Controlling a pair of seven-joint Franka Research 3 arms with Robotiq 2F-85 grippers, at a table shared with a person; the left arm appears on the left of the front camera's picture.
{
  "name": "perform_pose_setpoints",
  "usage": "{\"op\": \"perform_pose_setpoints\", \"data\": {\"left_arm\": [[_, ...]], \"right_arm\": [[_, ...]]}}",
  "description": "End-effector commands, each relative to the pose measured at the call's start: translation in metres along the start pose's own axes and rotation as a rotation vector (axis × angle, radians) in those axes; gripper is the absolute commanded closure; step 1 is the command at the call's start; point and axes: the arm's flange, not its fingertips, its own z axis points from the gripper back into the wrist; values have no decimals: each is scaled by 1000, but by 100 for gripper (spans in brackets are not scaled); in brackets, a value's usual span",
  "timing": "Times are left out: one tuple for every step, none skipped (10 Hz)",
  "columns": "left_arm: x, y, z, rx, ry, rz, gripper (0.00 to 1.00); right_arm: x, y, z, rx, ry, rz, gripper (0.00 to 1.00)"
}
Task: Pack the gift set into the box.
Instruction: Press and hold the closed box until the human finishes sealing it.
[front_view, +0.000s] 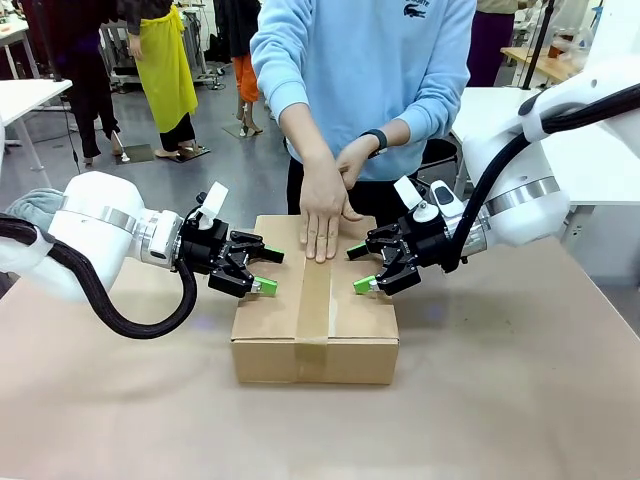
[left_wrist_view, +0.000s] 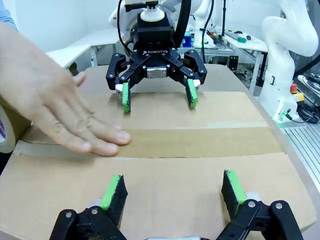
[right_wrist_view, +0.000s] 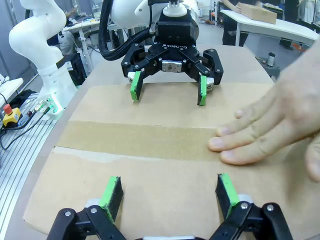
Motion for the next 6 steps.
{"op": "perform_pose_setpoints", "data": {"left_arm": [[-2,-2,0,-3,-1,8,0],[-2,-2,0,-3,-1,8,0],[-2,-2,0,-3,-1,8,0],[-2,-2,0,-3,-1,8,0],[-2,-2,0,-3,-1,8,0],[-2,-2,0,-3,-1,8,0]], "right_arm": [[0,1,-1,1,2,19,0],[0,1,-1,1,2,19,0],[0,1,-1,1,2,19,0],[0,1,-1,1,2,19,0],[0,1,-1,1,2,19,0],[0,1,-1,1,2,19,0]]}}
